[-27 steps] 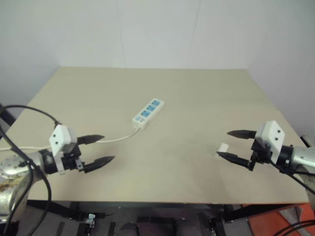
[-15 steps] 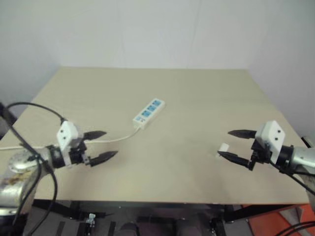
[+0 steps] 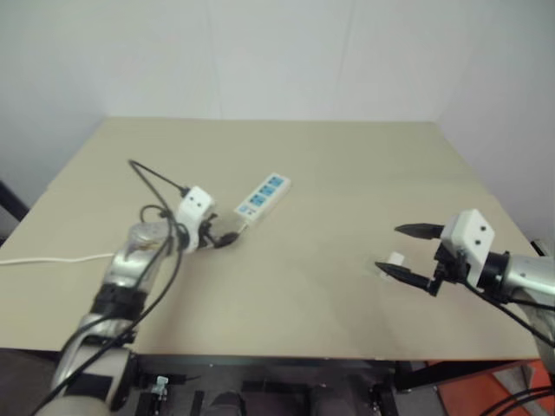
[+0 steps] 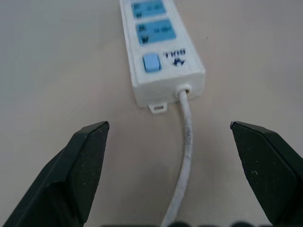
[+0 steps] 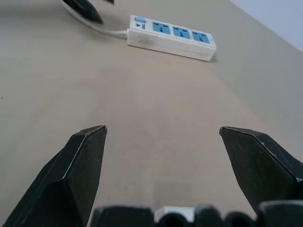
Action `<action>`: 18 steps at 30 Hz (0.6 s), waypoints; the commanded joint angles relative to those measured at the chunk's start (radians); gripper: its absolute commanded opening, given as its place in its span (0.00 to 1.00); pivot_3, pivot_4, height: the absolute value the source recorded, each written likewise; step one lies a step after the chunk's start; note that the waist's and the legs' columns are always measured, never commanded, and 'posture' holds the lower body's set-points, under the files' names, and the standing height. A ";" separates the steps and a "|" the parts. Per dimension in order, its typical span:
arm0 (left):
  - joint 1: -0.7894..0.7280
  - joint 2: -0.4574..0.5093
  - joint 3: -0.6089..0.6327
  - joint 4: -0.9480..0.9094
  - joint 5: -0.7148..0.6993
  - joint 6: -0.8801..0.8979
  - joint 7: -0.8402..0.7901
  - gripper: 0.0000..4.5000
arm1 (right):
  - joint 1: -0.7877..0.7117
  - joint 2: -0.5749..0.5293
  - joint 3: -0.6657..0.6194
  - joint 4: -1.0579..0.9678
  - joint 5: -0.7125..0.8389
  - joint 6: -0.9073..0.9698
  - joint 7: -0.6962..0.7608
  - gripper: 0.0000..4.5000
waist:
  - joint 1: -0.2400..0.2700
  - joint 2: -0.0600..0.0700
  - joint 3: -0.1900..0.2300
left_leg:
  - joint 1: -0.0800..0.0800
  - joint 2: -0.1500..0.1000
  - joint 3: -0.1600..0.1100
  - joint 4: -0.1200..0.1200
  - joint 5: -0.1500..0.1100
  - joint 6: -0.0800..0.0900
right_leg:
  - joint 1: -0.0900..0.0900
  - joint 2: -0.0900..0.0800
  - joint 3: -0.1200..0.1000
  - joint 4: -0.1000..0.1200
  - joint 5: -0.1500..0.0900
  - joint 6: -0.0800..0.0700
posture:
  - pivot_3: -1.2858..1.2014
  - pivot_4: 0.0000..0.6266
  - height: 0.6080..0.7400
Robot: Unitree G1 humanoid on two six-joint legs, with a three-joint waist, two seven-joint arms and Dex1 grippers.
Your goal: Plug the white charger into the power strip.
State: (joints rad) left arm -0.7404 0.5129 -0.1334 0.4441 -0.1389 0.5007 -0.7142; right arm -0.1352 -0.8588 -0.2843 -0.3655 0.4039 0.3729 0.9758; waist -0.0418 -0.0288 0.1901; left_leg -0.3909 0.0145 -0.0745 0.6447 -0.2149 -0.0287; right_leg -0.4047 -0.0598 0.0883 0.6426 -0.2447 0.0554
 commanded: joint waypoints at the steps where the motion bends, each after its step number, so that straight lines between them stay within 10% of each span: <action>1: -0.046 -0.046 -0.004 0.132 0.031 -0.057 0.007 0.85 | 0.001 -0.005 -0.025 -0.046 0.011 -0.017 -0.021 1.00 | 0.000 0.000 0.000 | 0.000 0.000 0.000 0.000 0.000 0.000 | 0.000 0.000 0.000 0.000 0.000 0.000 | 0.52 0.24 1.00; 13: -0.081 -0.105 -0.005 0.294 0.086 -0.181 0.002 0.02 | 0.021 -0.015 -0.041 -0.057 0.014 -0.022 -0.030 1.00 | 0.004 0.000 -0.004 | 0.003 0.000 0.000 0.001 0.000 0.000 | 0.003 0.000 0.000 0.001 -0.003 0.006 | 0.52 0.24 1.00; 18: 0.009 -0.052 -0.004 0.152 0.044 -0.293 -0.157 0.01 | 0.005 -0.019 -0.035 -0.039 -0.008 -0.034 -0.046 1.00 | -0.001 0.000 -0.004 | 0.002 0.000 0.000 0.001 0.000 0.000 | 0.002 0.000 0.001 0.001 -0.002 0.004 | 0.52 0.24 1.00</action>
State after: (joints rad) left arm -0.7685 0.4397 -0.1302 0.6492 -0.0827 0.2427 -0.7946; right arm -0.1137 -0.8602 -0.2881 -0.3898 0.3963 0.3658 0.9399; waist -0.0430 -0.0291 0.1863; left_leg -0.3891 0.0142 -0.0746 0.6451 -0.2148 -0.0288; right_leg -0.4033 -0.0599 0.0891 0.6440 -0.2456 0.0580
